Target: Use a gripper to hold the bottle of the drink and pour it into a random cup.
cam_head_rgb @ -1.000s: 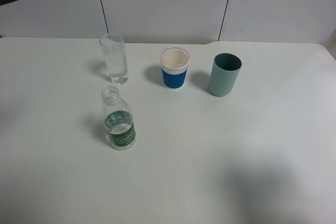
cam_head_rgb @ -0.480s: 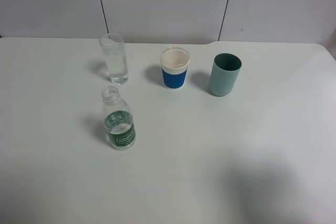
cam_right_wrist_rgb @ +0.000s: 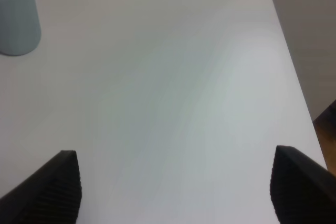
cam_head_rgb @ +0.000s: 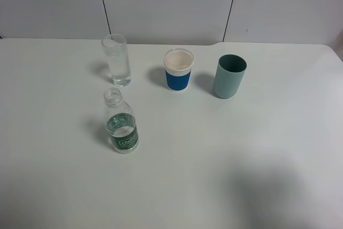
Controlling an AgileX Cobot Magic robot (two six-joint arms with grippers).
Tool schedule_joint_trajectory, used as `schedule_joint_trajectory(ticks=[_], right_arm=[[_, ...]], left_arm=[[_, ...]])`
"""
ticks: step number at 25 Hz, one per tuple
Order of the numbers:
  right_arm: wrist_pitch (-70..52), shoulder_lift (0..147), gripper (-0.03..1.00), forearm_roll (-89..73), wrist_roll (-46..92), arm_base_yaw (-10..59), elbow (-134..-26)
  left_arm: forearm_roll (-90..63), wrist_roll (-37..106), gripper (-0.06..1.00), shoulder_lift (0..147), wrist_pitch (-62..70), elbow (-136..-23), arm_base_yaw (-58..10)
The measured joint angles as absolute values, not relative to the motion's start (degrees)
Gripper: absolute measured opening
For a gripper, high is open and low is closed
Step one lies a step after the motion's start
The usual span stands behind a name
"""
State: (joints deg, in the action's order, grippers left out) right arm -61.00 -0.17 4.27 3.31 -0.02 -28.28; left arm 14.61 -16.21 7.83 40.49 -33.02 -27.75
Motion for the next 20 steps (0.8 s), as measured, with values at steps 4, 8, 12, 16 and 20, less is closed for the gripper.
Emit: schedule_joint_trajectory(ticks=[4, 8, 12, 16, 20], right_arm=[[-61.0, -0.17, 0.74, 4.27, 3.31, -0.02, -28.28], [-61.0, -0.17, 0.74, 4.27, 3.31, -0.02, -28.28], [-61.0, -0.17, 0.74, 4.27, 3.31, -0.02, -28.28], [-61.0, -0.17, 0.74, 4.27, 3.31, -0.02, -28.28], [-61.0, -0.17, 0.74, 4.27, 3.31, -0.02, -28.28]], left_arm=[[12.64, -15.92, 0.99, 7.83, 40.68, -33.02, -24.56], [9.37, -12.71, 0.99, 7.83, 41.22, -33.02, -18.67], [4.32, -7.46, 0.99, 7.83, 42.26, -33.02, -13.26], [-0.43, -2.18, 0.99, 7.15, 43.52, -32.88, -8.41], [-2.14, -0.64, 0.99, 3.27, 43.75, -31.0, -6.63]])
